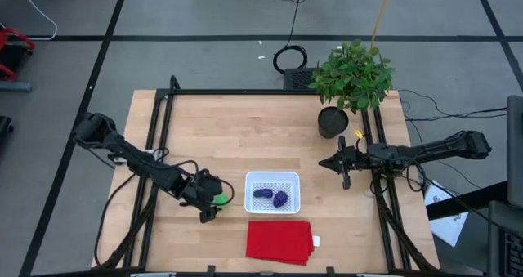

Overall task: Pick and placing Produce into tupperware
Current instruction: Put the pear into the white basket

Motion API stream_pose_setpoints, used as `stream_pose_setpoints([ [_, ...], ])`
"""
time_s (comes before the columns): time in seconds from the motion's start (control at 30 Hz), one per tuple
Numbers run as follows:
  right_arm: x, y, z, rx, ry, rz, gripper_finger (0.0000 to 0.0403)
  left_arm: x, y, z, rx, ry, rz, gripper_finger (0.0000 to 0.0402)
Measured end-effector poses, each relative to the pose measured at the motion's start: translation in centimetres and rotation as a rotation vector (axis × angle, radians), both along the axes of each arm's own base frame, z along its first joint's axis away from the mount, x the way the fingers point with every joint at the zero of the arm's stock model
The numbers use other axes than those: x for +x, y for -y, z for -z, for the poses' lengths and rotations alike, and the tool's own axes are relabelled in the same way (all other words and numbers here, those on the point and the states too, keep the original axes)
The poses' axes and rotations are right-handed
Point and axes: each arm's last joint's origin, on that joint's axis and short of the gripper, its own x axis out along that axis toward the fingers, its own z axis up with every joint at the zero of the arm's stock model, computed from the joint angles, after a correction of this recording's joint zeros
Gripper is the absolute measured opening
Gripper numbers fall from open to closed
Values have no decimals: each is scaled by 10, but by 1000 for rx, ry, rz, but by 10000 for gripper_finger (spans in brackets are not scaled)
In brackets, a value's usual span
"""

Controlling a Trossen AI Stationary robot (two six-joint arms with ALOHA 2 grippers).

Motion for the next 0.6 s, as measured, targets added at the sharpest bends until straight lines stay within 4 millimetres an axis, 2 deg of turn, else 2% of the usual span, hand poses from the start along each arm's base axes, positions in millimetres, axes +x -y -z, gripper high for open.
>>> stream_pose_setpoints([
  [0.4, 0, 0, 0, 7, 0, 1, 0, 0, 2, 11, 12, 81, 14, 390],
  [0.6, 0, 0, 1, 6, -8, 1, 0, 4, 8, 30, 46, 35, 53, 390],
])
